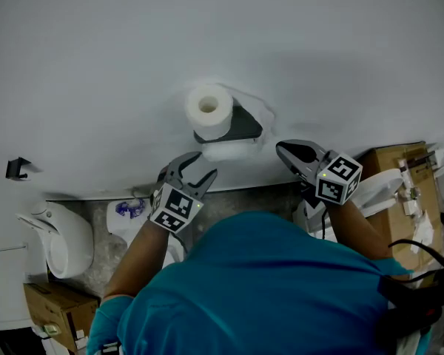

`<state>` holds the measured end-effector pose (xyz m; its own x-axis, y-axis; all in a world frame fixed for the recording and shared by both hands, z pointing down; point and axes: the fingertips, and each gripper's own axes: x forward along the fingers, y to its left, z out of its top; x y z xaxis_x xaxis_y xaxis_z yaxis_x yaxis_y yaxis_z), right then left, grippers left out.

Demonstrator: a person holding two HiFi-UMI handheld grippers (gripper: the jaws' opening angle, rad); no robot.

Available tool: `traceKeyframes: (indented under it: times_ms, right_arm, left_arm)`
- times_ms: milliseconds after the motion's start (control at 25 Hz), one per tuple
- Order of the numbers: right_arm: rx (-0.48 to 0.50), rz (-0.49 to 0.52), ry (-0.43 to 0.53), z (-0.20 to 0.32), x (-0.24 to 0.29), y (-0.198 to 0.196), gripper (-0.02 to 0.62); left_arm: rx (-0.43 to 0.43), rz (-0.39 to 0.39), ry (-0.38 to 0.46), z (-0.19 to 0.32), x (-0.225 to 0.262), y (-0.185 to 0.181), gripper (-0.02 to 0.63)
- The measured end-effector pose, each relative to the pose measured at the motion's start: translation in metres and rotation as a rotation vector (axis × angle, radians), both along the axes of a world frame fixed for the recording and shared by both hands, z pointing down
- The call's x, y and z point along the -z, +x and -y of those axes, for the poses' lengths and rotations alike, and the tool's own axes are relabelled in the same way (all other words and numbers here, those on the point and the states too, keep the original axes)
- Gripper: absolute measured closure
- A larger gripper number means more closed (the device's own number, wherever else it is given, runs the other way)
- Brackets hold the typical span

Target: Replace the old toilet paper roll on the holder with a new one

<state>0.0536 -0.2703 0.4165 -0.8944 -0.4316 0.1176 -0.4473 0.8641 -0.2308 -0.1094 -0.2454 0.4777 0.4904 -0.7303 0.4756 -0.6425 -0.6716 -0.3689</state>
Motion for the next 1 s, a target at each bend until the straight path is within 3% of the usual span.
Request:
traceKeyframes:
  times_ms: [480,1000]
  right_arm:
    - [-0.006,0.005,-0.017,-0.002,-0.005,0.022,0.594]
    - [-0.044,0.018,-0.040,-0.004,-0.013,0.039,0.594]
  left_arm:
    - [-0.039,0.525,0.113,0.025,-0.029,0.014,0.356]
    - [-0.004,0.769,0.130,0.046,-0.059,0.010,0.342]
